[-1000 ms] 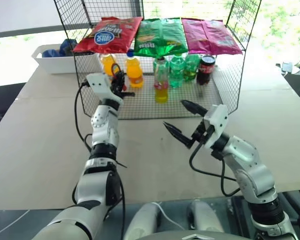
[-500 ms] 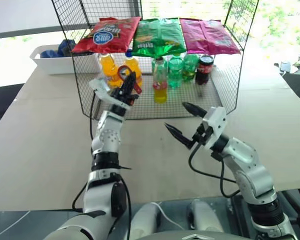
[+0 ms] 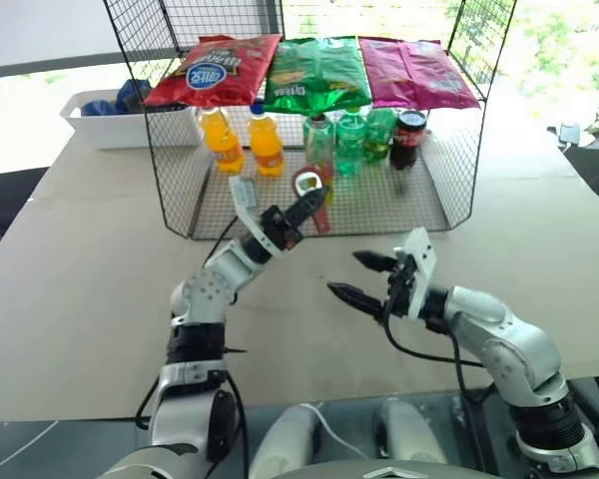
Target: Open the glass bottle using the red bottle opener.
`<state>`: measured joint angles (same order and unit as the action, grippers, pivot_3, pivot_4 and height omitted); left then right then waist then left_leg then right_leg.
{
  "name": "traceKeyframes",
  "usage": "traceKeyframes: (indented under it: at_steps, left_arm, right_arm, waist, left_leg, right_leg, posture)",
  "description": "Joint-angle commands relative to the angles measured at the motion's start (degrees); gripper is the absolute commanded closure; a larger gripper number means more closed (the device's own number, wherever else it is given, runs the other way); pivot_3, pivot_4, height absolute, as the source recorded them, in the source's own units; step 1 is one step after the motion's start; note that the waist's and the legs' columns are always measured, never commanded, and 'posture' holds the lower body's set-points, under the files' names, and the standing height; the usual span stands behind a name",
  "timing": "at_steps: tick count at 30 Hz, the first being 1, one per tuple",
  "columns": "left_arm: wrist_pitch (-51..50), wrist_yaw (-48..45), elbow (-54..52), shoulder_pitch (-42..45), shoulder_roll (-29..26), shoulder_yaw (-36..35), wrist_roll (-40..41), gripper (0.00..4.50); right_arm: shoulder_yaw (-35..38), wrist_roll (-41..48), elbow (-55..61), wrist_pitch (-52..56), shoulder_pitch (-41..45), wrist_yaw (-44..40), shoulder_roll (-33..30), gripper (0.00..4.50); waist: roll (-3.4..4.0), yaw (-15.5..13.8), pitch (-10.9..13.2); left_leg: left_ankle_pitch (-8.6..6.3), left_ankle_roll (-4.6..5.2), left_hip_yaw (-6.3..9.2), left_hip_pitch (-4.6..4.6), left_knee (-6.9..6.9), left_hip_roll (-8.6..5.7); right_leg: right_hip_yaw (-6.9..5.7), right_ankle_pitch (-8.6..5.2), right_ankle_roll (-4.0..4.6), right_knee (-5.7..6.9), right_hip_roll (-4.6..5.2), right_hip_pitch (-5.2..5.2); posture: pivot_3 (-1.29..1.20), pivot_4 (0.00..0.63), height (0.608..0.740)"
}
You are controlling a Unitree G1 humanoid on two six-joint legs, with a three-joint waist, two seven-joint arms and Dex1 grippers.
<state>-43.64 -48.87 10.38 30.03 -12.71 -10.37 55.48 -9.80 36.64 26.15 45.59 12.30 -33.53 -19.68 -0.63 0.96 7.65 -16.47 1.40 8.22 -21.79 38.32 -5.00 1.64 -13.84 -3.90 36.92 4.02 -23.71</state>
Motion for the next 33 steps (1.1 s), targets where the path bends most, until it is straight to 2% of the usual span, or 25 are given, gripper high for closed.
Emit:
traceKeyframes:
  at_steps: [1, 5, 11, 12, 13, 14, 15, 16, 20, 21, 22, 29, 30, 32, 33]
  left_arm:
    - [-3.3, -6.0, -4.1, -1.0, -1.5, 4.7, -0.4, 4.44]
    - [-4.7, -9.9, -4.9, -2.0, -1.6, 8.2, -1.1, 4.44]
    - [-3.6, -10.6, -4.4, -2.6, -0.2, 8.7, -2.2, 4.44]
    - [-3.6, -10.9, -4.2, -2.6, -0.2, 8.8, -2.5, 4.5]
    - [-3.7, -11.3, -4.2, -2.8, -0.3, 8.9, -2.6, 4.5]
    - [-3.8, -11.5, -4.3, -2.9, -0.3, 9.0, -2.7, 4.5]
    - [-3.9, -11.6, -4.3, -3.0, -0.3, 8.9, -2.8, 4.5]
    - [-4.1, -11.7, -4.3, -3.1, -0.4, 8.9, -2.8, 4.5]
    - [-5.4, -12.4, -4.6, -3.4, -0.8, 8.9, -2.5, 4.5]
    - [-5.6, -12.8, -4.9, -3.6, -1.0, 9.1, -2.5, 4.5]
    - [-6.0, -13.1, -5.1, -3.7, -1.3, 9.1, -2.4, 4.5]
    - [-7.0, -15.7, -6.9, -5.3, -3.0, 9.9, -2.5, 4.5]
    - [-5.7, -15.0, -6.7, -5.2, -2.7, 9.5, -3.1, 3.89]
    - [-4.5, -14.4, -6.4, -5.0, -2.2, 9.2, -3.6, 3.56]
    - [-4.4, -13.7, -6.1, -4.7, -1.9, 8.9, -3.6, 3.2]
  right_arm:
    - [4.1, 10.9, 3.3, 10.6, 3.5, 2.1, 0.8, 0.0]
    - [6.3, 17.6, 2.5, 15.8, 5.8, 2.8, 1.3, 0.0]
    - [7.5, 22.8, 2.6, 18.6, 7.2, 4.4, 1.6, 0.0]
    - [7.8, 23.0, 2.4, 18.4, 7.3, 4.9, 1.9, 0.56]
    - [7.9, 23.1, 2.2, 18.3, 7.4, 5.3, 2.1, 0.72]
    - [7.9, 23.2, 2.2, 18.3, 7.5, 5.4, 2.1, 1.15]
    - [7.8, 23.1, 2.2, 18.4, 7.6, 5.4, 1.9, 1.39]
    - [7.6, 23.0, 2.2, 18.4, 7.5, 5.4, 1.8, 1.98]
    - [7.5, 22.9, 2.0, 18.2, 7.1, 5.5, 1.6, 3.8]
    - [7.6, 22.9, 2.1, 18.2, 6.9, 5.4, 1.4, 4.24]
    - [7.6, 22.9, 2.1, 18.1, 6.8, 5.3, 1.2, 4.43]
    - [7.9, 22.8, 1.9, 18.1, 6.0, 4.3, -1.4, 4.43]
    - [7.8, 22.7, 1.8, 17.9, 6.0, 4.3, -1.6, 4.5]
    - [7.9, 22.7, 1.6, 17.6, 5.9, 4.2, -1.9, 4.5]
    - [7.9, 22.7, 1.4, 17.5, 5.9, 4.2, -2.0, 4.5]
  waist:
    - [0.0, 0.0, 0.0]
    - [0.0, -0.2, 0.0]
    - [0.0, -0.2, 0.0]
    - [0.0, -0.2, 0.0]
    - [0.0, -0.2, 0.0]
    - [0.0, -0.2, 0.0]
    - [0.0, -0.2, 0.0]
    - [0.0, -0.2, 0.0]
    - [0.0, -0.2, 0.0]
    - [0.0, -0.2, 0.0]
    - [0.0, -0.2, 0.0]
    - [0.0, -0.2, 0.0]
    - [0.0, -0.2, 0.0]
    - [0.0, -0.3, 0.0]
    - [0.0, -0.3, 0.0]
  left_leg:
    - [0.0, 0.0, -0.01, 0.0, 0.0, 0.01]
    - [0.0, 0.01, -0.01, 0.0, -0.01, -0.01]
    - [-0.01, 0.01, -0.02, -0.01, -0.01, -0.02]
    - [-0.01, 0.01, -0.01, -0.01, -0.01, -0.01]
    - [-0.01, 0.01, -0.01, -0.01, -0.01, -0.01]
    - [-0.01, 0.01, -0.02, -0.01, -0.01, -0.01]
    - [-0.01, 0.01, -0.03, -0.01, -0.01, -0.01]
    - [-0.01, 0.01, -0.03, -0.01, -0.01, -0.01]
    - [-0.01, 0.01, -0.03, -0.01, -0.01, -0.02]
    - [-0.01, 0.01, -0.03, -0.02, -0.01, -0.02]
    - [-0.01, 0.01, -0.04, -0.01, -0.01, -0.02]
    - [-0.01, 0.02, -0.04, -0.01, -0.02, -0.01]
    - [-0.01, 0.02, -0.04, -0.01, -0.02, -0.01]
    - [-0.01, 0.01, -0.04, -0.01, -0.01, -0.02]
    - [-0.01, 0.02, -0.04, -0.01, 0.0, -0.02]
  right_leg:
    - [0.02, 0.0, 0.0, 0.0, 0.0, 0.0]
    - [0.02, 0.0, 0.01, -0.02, 0.03, 0.0]
    - [0.02, 0.0, 0.01, -0.04, 0.08, 0.0]
    - [0.02, 0.0, 0.0, -0.04, 0.09, 0.0]
    - [0.03, 0.0, 0.01, -0.04, 0.09, 0.0]
    - [0.03, 0.0, 0.0, -0.04, 0.1, 0.0]
    - [0.04, 0.0, 0.0, -0.04, 0.09, 0.0]
    - [0.05, 0.0, 0.0, -0.04, 0.09, 0.0]
    - [0.04, 0.0, 0.0, -0.04, 0.08, 0.0]
    - [0.04, 0.0, 0.0, -0.04, 0.09, 0.0]
    - [0.05, 0.0, 0.0, -0.04, 0.09, 0.0]
    - [0.06, 0.0, 0.0, -0.04, 0.08, -0.01]
    - [0.05, 0.0, 0.0, -0.04, 0.08, -0.01]
    - [0.05, 0.0, 0.0, -0.04, 0.09, 0.0]
    - [0.04, 0.0, 0.0, -0.04, 0.09, 0.0]
  posture:
    - [0.0, 0.15, 0.74]
    - [0.0, 0.15, 0.74]
    - [0.0, 0.15, 0.74]
    - [0.0, 0.15, 0.74]
    - [0.0, 0.15, 0.74]
    - [0.0, 0.15, 0.74]
    - [0.0, 0.15, 0.74]
    - [0.0, 0.15, 0.74]
    - [0.0, 0.15, 0.74]
    - [0.0, 0.15, 0.74]
    - [0.0, 0.15, 0.74]
    - [0.0, 0.15, 0.74]
    - [0.0, 0.15, 0.74]
    - [0.0, 0.15, 0.74]
    - [0.0, 0.15, 0.74]
